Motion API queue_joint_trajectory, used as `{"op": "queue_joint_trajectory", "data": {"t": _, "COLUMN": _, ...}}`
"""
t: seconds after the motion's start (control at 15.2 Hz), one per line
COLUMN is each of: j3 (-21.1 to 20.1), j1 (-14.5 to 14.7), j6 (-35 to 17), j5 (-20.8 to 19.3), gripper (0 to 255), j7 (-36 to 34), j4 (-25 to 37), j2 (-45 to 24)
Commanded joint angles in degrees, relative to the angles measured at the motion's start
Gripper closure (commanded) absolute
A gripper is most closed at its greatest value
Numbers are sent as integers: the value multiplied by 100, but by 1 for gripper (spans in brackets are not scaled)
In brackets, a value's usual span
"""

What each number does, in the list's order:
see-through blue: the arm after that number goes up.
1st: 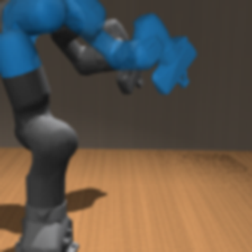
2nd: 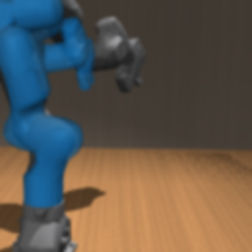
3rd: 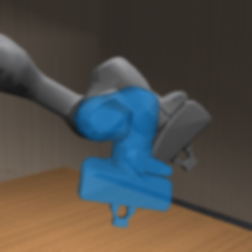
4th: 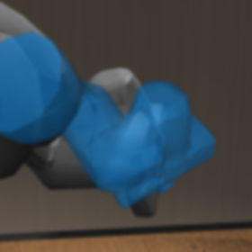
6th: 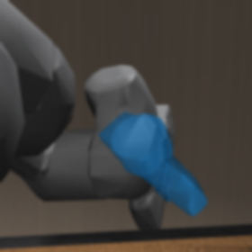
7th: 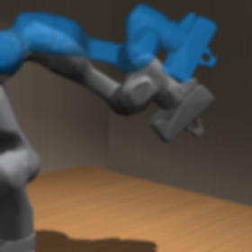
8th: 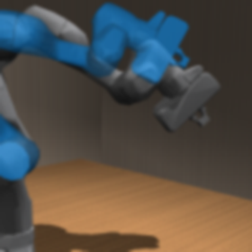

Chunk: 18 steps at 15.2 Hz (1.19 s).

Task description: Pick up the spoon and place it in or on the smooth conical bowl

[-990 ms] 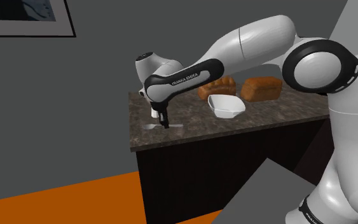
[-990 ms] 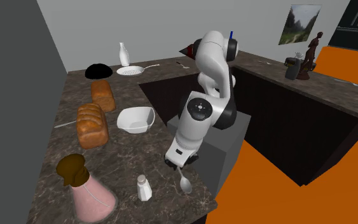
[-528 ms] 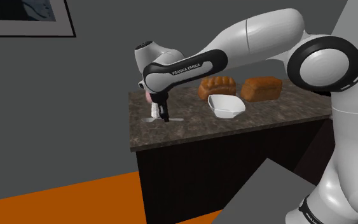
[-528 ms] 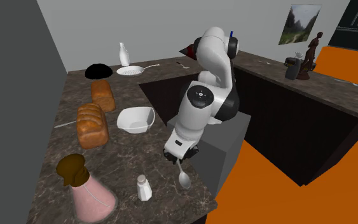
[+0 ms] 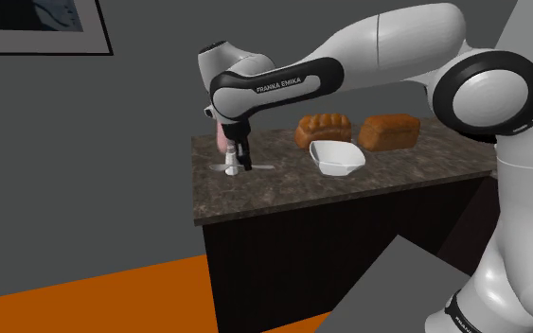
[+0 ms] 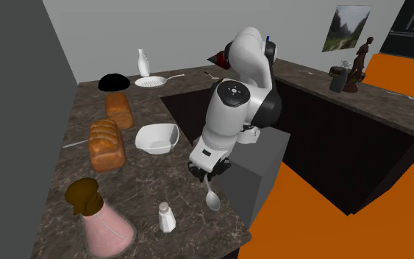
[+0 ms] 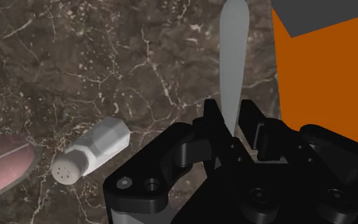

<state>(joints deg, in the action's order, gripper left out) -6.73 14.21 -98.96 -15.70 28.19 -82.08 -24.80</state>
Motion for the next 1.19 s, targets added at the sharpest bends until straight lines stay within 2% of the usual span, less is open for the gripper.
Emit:
{"op": "queue_joint_trajectory", "data": {"t": 0.0, "j3": -3, "j1": 6, "j6": 143, "j5": 8, "gripper": 255, "j7": 30, "j4": 118, "j2": 26}}
{"op": "queue_joint_trajectory", "data": {"t": 0.53, "j3": -6, "j1": 40, "j6": 727, "j5": 26, "gripper": 255, "j7": 154, "j4": 709, "j2": 32}}
{"op": "queue_joint_trajectory", "data": {"t": 0.79, "j3": 108, "j1": -310, "j6": 343, "j5": 70, "gripper": 255, "j7": 511, "j4": -199, "j2": 654}}
{"op": "queue_joint_trajectory", "data": {"t": 1.12, "j3": 308, "j1": -705, "j6": -32, "j5": 98, "gripper": 255, "j7": 1018, "j4": -1052, "j2": 1267}}
